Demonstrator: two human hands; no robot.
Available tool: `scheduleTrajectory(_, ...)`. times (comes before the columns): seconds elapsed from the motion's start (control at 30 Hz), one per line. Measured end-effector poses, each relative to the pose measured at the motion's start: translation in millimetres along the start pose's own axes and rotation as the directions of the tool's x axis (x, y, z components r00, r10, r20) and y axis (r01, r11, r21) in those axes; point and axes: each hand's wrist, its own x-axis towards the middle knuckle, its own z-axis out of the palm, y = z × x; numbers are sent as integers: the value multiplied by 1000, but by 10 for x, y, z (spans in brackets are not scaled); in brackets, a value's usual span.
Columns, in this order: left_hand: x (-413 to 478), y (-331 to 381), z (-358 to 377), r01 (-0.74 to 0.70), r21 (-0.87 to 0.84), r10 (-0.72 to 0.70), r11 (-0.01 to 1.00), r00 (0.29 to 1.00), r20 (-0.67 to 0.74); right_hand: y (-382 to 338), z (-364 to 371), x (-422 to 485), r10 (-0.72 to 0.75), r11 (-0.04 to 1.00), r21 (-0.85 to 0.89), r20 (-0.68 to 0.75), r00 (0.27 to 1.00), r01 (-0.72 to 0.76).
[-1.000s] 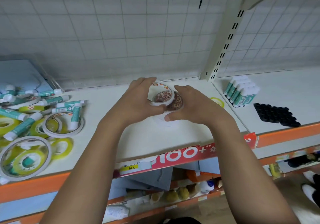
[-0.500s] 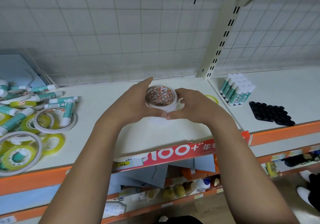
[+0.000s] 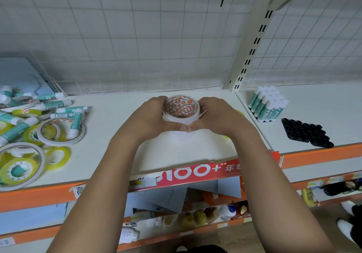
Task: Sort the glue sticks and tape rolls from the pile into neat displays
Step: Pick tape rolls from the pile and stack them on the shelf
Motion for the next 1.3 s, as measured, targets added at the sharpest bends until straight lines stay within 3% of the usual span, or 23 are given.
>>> scheduleTrajectory(0.33, 101, -27, 65, 40, -130, -52, 991, 995, -88, 25, 25, 129, -34, 999, 25, -34, 999, 35)
scheduleTrajectory(0.63, 107, -56, 101, 120, -350, -125, 929, 992, 8, 68, 81, 130, -69, 994, 87, -27, 997, 71)
scheduleTrajectory(0.87, 159, -49, 108, 139, -359, -172, 923, 983, -63, 58, 76, 205, -64, 986, 154, -12, 998, 66)
scheduleTrajectory(1.0, 167, -27, 107, 139, -336, -169, 931, 983, -64, 54, 68, 216, -72, 986, 153, -5, 997, 72)
scheduleTrajectory(1.1, 143, -45, 127, 168, -291, -192, 942, 980, -55, 23, 56, 138, -44, 998, 43, -26, 999, 45)
scheduleTrajectory(1.2, 45, -113, 138, 282, -52, -284, 958, 958, -37, -16, 14, -77, -18, 991, -132, -61, 998, 10)
scheduleTrajectory(1.3, -117, -226, 34, 349, 99, -343, 932, 937, -66, -167, 28, -282, -75, 991, -112, -3, 997, 75)
